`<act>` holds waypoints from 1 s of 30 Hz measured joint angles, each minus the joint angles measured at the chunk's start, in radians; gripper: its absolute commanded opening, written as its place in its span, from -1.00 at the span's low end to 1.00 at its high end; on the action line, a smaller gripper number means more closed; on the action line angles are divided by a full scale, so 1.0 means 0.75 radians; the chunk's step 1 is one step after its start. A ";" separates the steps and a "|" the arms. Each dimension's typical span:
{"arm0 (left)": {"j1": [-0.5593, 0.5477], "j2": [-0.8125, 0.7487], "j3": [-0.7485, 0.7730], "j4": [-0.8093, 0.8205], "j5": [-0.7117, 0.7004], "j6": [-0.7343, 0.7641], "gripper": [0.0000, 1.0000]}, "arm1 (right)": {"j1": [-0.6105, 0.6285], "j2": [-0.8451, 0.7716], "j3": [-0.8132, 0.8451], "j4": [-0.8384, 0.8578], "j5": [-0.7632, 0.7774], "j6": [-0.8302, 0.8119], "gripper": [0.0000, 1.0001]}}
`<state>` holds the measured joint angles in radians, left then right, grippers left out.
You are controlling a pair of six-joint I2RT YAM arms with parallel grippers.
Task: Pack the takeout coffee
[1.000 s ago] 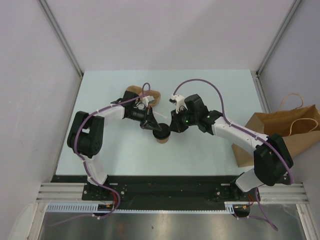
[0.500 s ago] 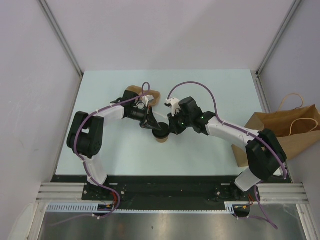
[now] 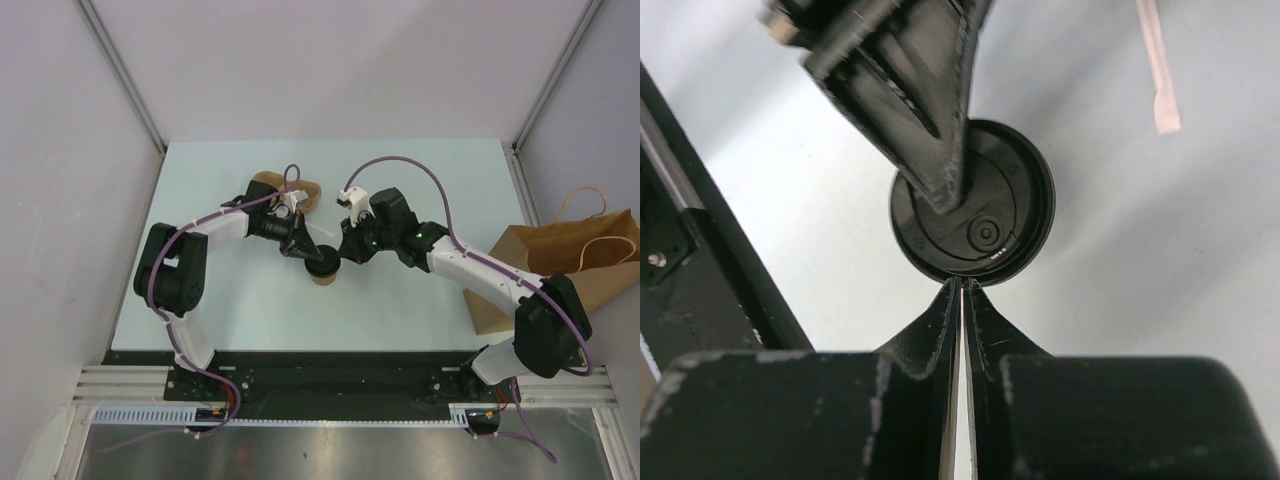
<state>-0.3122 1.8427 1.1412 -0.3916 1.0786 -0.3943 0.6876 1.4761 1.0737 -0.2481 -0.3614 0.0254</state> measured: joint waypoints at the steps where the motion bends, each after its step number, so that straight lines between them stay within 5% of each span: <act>1: 0.000 0.000 0.000 0.000 0.000 0.000 -1.00 | -0.001 -0.025 0.002 0.002 -0.004 0.000 -0.85; 21: -0.002 0.005 0.015 -0.025 -0.010 0.008 -1.00 | 0.077 0.227 -0.189 0.037 0.081 -0.076 -0.89; 30: -0.002 0.013 0.027 -0.045 -0.010 0.010 -1.00 | -0.006 0.050 -0.185 0.041 0.030 -0.034 -0.72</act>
<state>-0.3138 1.8526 1.1618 -0.4252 1.0710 -0.3870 0.6830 1.5135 0.9348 -0.2173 -0.3389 -0.0002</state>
